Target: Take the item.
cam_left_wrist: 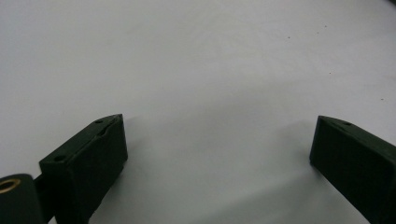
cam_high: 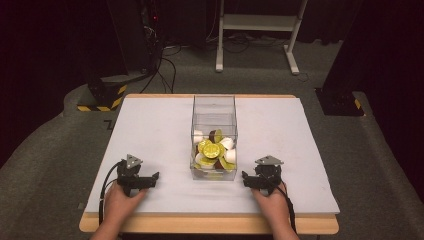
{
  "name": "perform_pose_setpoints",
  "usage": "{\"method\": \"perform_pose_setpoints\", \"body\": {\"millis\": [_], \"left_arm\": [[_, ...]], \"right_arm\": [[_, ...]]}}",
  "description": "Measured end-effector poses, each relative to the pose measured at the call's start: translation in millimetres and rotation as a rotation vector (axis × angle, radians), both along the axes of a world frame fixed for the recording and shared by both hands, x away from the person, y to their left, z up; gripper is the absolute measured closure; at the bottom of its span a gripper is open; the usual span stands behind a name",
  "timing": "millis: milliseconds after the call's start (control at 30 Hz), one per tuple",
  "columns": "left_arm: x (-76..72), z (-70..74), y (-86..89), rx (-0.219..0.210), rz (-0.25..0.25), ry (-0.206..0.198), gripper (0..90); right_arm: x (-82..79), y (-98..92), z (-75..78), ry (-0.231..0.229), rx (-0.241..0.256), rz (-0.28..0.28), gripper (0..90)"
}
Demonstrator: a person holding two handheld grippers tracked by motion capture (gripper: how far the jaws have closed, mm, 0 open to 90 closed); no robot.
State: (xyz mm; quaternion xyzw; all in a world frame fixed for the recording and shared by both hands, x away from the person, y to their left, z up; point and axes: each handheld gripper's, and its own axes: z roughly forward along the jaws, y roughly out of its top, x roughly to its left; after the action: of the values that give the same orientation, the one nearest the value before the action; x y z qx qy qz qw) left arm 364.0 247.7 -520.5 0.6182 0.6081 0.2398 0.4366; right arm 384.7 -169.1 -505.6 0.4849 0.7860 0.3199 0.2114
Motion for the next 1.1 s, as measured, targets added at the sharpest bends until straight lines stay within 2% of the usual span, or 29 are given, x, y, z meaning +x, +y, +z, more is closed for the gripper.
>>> {"method": "perform_pose_setpoints", "body": {"millis": [867, 1100], "left_arm": [[-0.2, 0.1, 0.2, 0.002, 0.000, 0.002, 4.3], [0.0, 0.0, 0.0, -0.001, 0.002, -0.001, 4.3]], "right_arm": [[0.2, -0.1, 0.9, 0.008, 0.004, -0.001, 12.6], [-2.5, -3.5, 5.7, -0.015, 0.019, -0.014, 11.8]]}}
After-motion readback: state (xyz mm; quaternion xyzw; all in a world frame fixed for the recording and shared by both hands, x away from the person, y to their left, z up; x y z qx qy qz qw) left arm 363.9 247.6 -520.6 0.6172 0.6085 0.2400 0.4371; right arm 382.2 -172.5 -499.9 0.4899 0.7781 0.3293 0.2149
